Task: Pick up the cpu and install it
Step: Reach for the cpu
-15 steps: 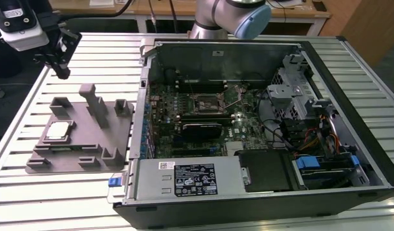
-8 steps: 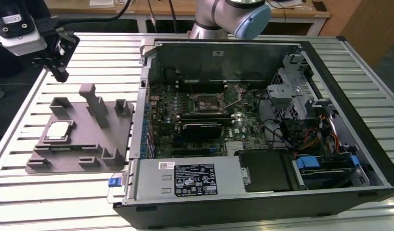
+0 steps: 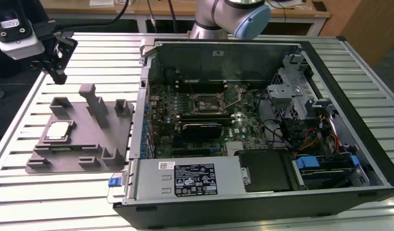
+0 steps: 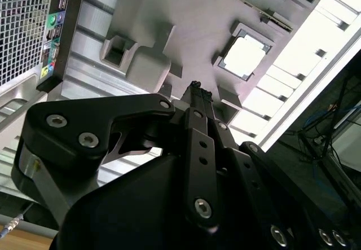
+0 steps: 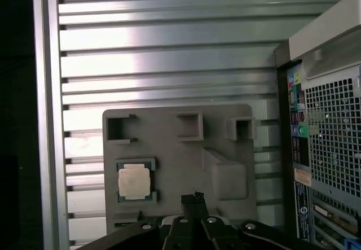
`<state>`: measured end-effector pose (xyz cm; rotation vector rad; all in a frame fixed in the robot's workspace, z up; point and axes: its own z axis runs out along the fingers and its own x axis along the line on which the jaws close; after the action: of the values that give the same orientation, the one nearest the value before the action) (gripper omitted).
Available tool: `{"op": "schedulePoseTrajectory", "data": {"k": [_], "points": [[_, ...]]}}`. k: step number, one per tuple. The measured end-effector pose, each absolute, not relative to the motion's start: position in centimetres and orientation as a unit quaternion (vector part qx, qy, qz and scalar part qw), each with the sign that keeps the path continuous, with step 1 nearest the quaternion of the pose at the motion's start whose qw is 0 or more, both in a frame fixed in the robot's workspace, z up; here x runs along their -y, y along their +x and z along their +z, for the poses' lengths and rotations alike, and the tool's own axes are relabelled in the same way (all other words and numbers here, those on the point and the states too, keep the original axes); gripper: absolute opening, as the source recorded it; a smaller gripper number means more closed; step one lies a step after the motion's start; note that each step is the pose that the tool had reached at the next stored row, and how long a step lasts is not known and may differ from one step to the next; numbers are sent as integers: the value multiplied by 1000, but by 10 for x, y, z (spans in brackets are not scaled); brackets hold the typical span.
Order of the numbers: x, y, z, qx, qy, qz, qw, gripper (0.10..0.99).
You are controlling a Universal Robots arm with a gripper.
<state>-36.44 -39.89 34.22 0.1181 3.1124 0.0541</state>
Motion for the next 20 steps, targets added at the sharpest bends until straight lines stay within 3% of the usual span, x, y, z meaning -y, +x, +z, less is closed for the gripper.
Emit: {"op": "schedulePoseTrajectory", "data": {"k": [20], "points": [[399, -376, 328, -999, 38, 16, 13, 106]]}}
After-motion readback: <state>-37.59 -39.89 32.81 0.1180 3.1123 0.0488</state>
